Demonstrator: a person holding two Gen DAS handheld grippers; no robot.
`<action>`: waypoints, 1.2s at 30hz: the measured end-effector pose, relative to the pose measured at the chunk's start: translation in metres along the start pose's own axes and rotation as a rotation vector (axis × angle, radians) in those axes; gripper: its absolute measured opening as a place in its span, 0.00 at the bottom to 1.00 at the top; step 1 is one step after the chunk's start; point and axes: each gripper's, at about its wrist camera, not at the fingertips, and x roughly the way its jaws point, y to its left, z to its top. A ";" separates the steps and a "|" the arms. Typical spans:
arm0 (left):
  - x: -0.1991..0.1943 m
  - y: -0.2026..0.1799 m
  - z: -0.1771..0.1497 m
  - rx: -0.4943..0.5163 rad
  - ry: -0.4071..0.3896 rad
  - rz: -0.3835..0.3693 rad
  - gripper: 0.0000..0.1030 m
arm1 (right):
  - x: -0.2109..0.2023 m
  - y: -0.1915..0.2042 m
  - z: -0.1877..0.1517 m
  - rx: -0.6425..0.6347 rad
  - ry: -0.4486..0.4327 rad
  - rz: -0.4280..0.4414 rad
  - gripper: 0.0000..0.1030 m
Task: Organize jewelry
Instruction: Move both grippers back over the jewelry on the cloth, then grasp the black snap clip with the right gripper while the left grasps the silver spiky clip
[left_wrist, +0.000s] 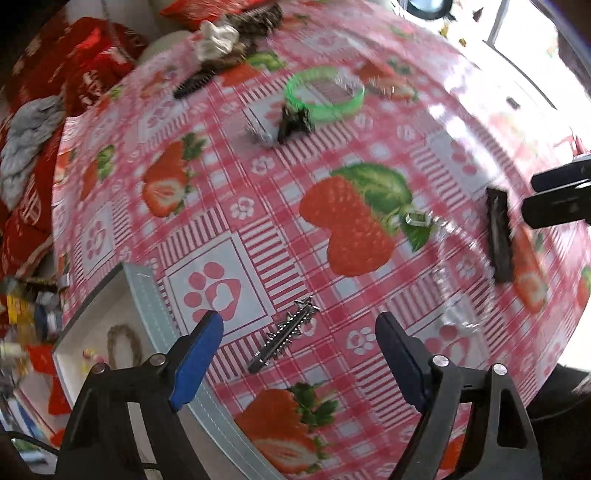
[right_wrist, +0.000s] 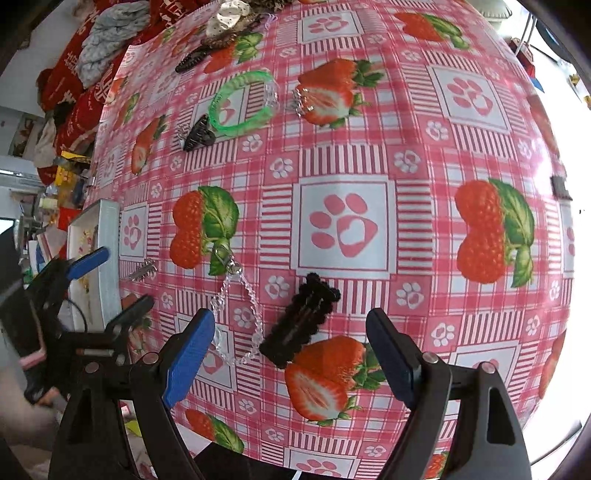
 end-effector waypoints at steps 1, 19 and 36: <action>0.005 0.001 0.001 0.013 0.012 -0.004 0.88 | 0.001 -0.001 -0.002 0.001 0.002 0.001 0.84; 0.023 0.018 -0.001 -0.143 0.072 -0.110 0.60 | 0.022 -0.012 -0.025 0.112 0.034 -0.140 0.83; 0.007 0.010 -0.036 -0.456 0.069 -0.134 0.15 | 0.044 0.027 -0.016 0.131 -0.050 -0.345 0.55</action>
